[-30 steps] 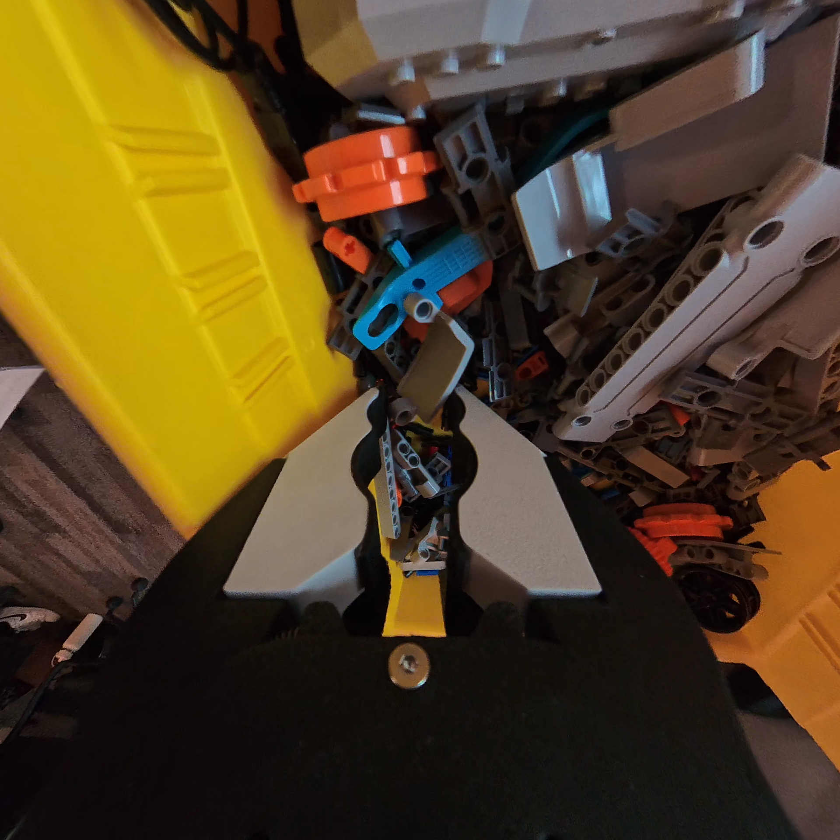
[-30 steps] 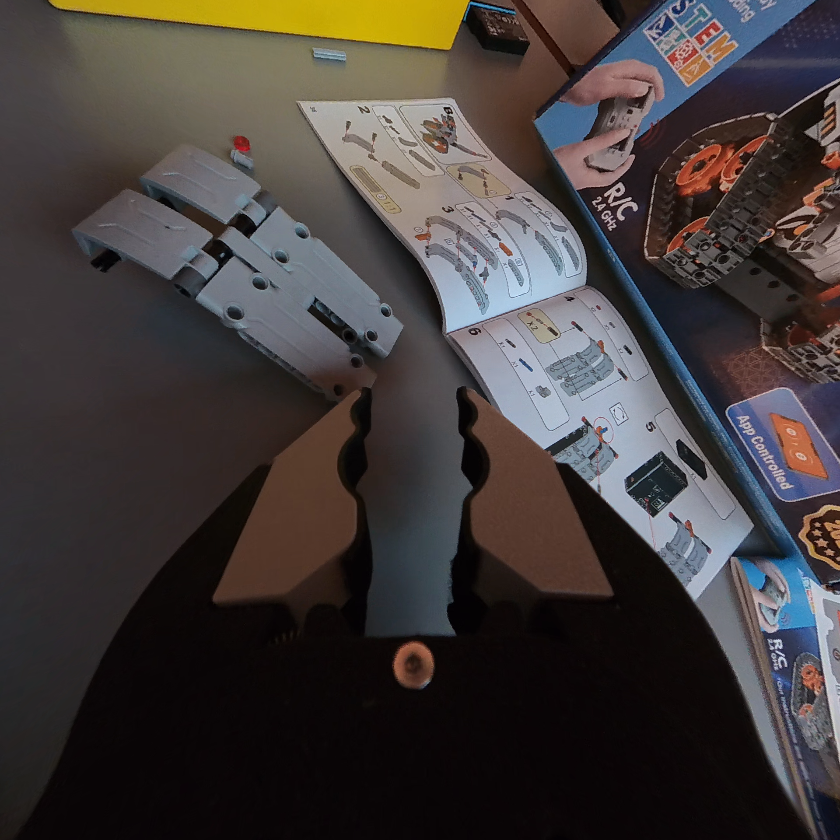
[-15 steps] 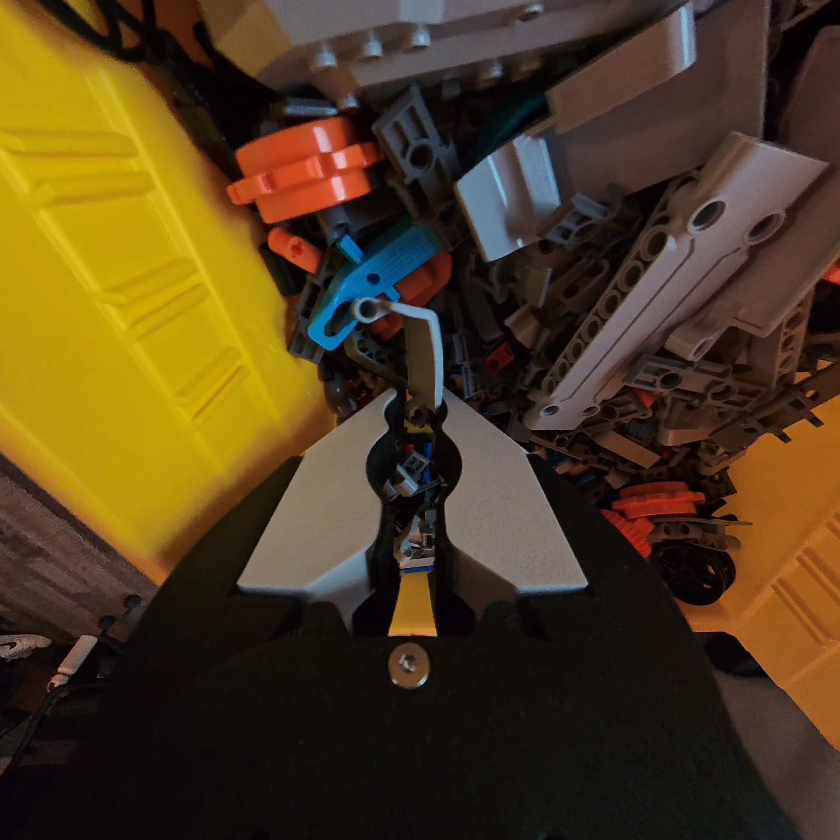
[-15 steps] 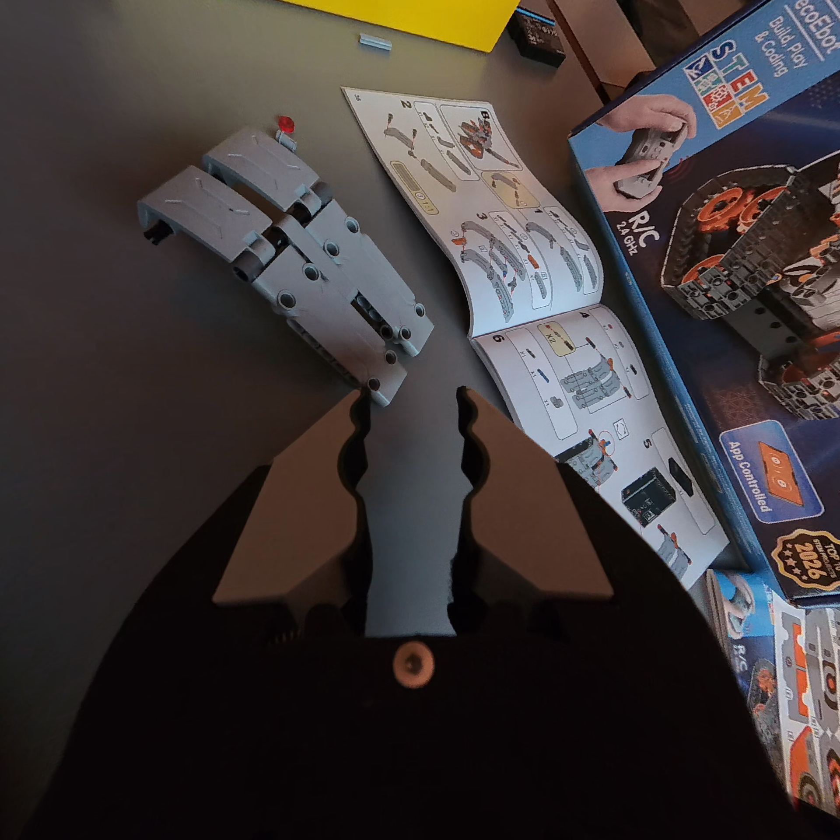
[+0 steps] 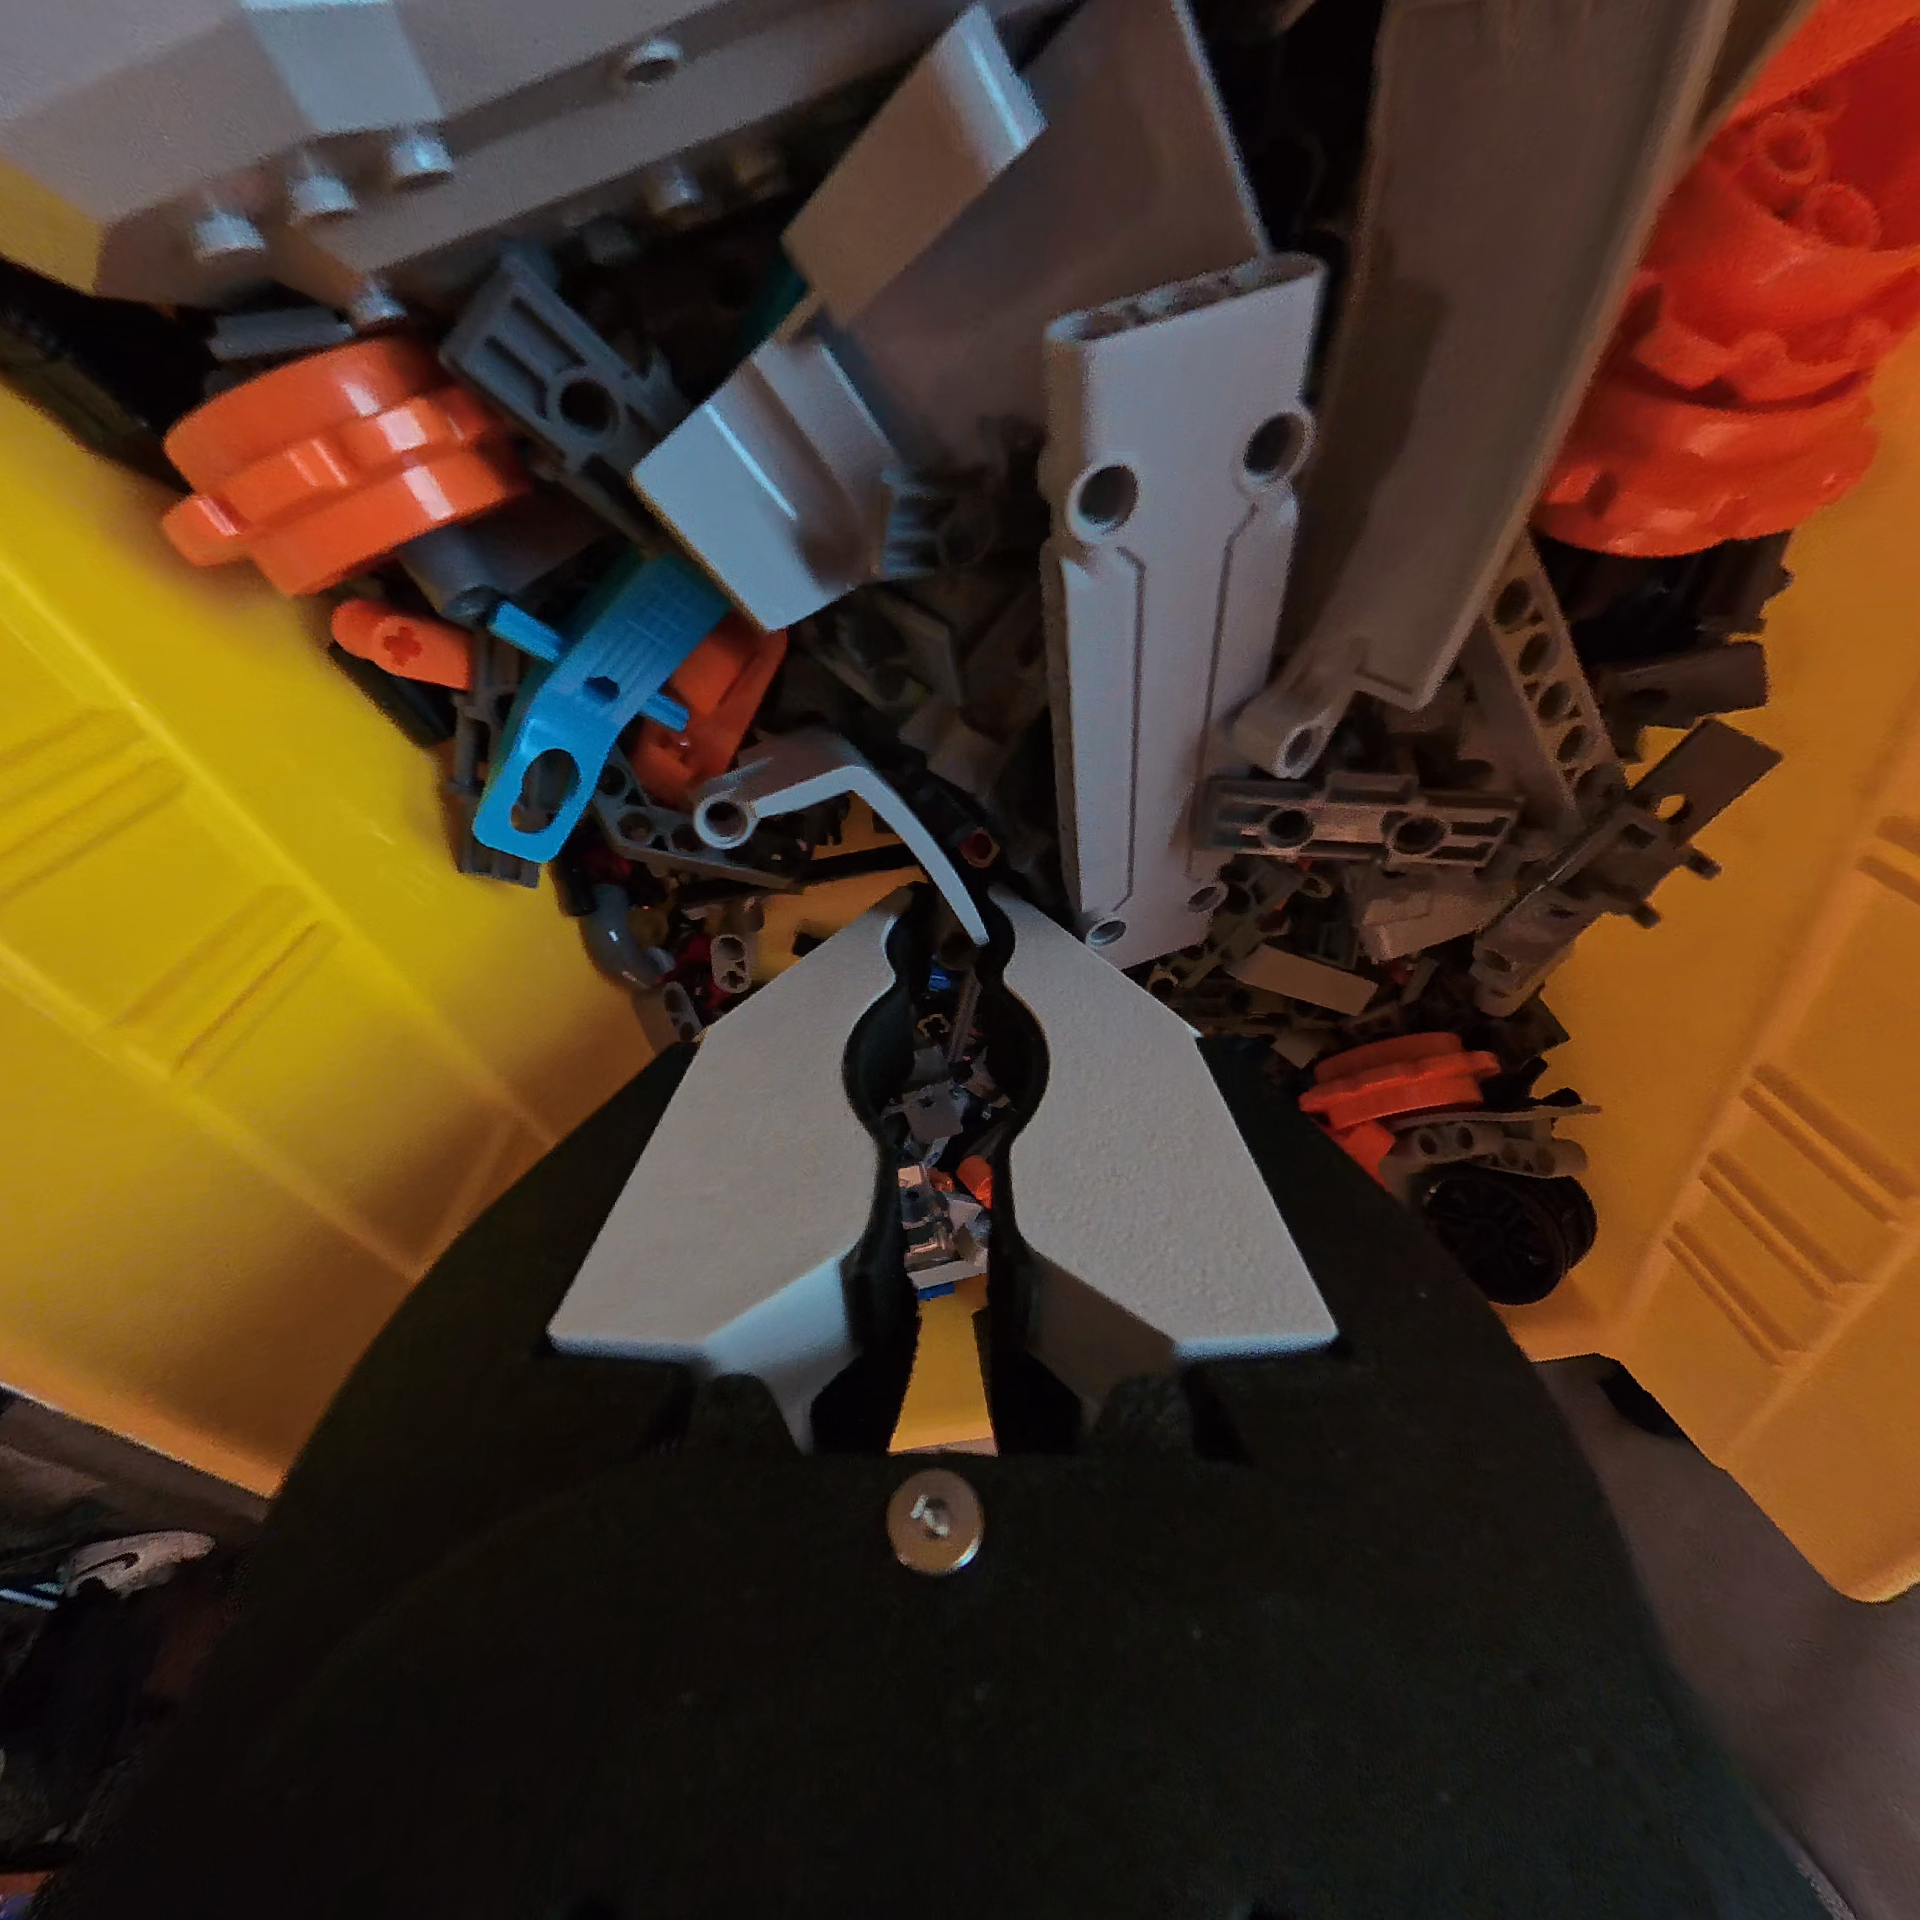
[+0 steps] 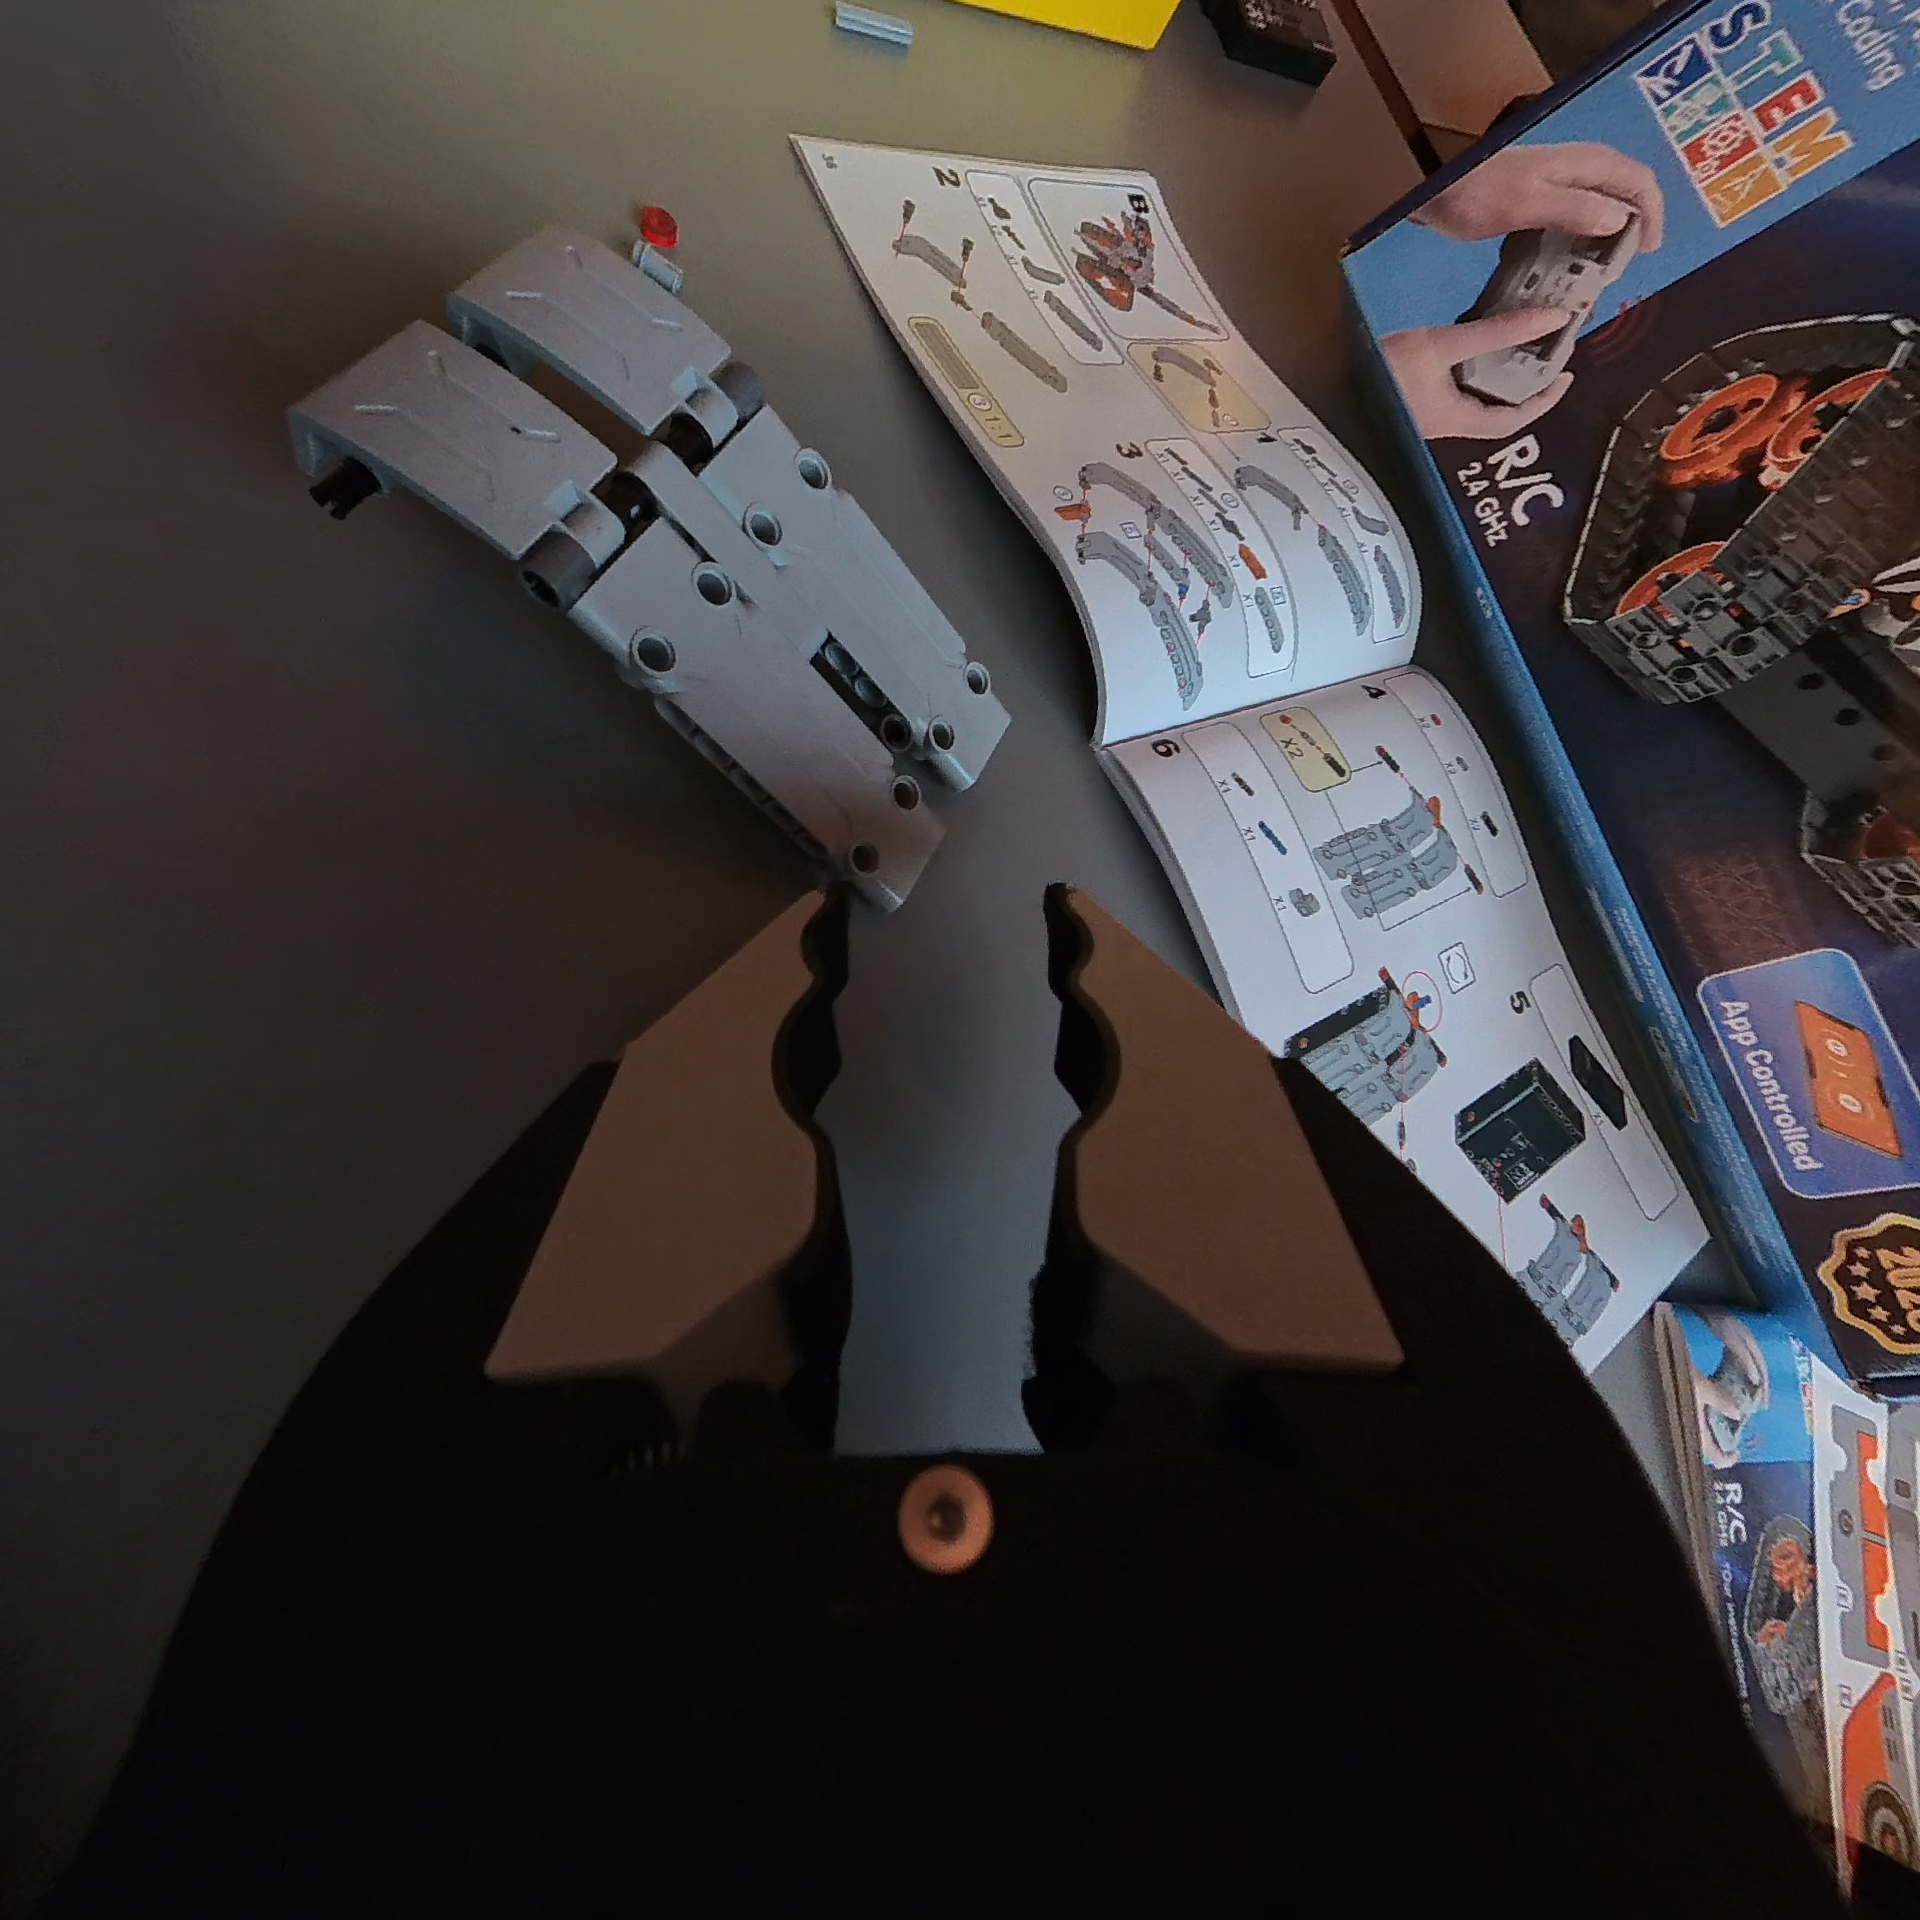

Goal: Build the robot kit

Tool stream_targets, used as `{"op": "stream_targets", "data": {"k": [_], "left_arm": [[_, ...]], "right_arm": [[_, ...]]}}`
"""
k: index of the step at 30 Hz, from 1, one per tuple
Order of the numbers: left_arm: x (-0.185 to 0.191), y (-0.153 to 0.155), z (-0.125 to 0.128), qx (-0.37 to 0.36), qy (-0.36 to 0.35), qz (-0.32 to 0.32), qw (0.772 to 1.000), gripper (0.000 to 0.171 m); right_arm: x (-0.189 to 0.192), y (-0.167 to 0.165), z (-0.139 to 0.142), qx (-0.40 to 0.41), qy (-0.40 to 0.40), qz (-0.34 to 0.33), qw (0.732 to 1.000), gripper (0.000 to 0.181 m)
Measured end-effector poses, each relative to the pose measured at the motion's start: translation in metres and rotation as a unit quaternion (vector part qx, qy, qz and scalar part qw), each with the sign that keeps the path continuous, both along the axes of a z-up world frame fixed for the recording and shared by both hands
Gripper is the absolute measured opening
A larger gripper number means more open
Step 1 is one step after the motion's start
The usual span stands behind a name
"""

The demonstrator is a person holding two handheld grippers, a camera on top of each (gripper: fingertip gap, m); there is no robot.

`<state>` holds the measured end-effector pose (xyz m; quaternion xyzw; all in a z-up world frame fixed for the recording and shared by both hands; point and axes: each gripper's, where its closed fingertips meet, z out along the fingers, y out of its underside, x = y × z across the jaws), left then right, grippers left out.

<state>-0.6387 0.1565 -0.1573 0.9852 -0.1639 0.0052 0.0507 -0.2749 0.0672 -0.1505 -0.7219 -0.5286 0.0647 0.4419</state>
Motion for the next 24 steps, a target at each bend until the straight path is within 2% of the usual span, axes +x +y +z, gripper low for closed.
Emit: {"op": "stream_targets", "data": {"k": [8,11,14,16,24], "left_arm": [[0.02,-0.008,0.004,-0.011,-0.04,-0.036,0.999,0.004],[0.018,-0.001,0.017,0.025,-0.053,-0.009,0.998,0.004],[-0.005,0.017,0.04,0.102,-0.027,0.043,0.993,0.006],[-0.02,0.018,0.046,0.118,0.002,0.056,0.991,0.006],[-0.049,0.018,0.022,0.076,0.113,0.024,0.99,0.004]], "right_arm": [[0.0,0.0,-0.001,0.001,-0.002,0.001,1.0,0.037],[-0.001,-0.001,0.0,0.001,-0.001,0.003,1.0,0.037],[-0.001,0.0,0.0,0.004,0.0,0.003,1.0,0.037],[-0.002,0.001,0.002,0.006,0.004,0.003,1.0,0.037],[-0.003,0.003,-0.001,-0.004,0.012,0.001,1.0,0.037]]}}
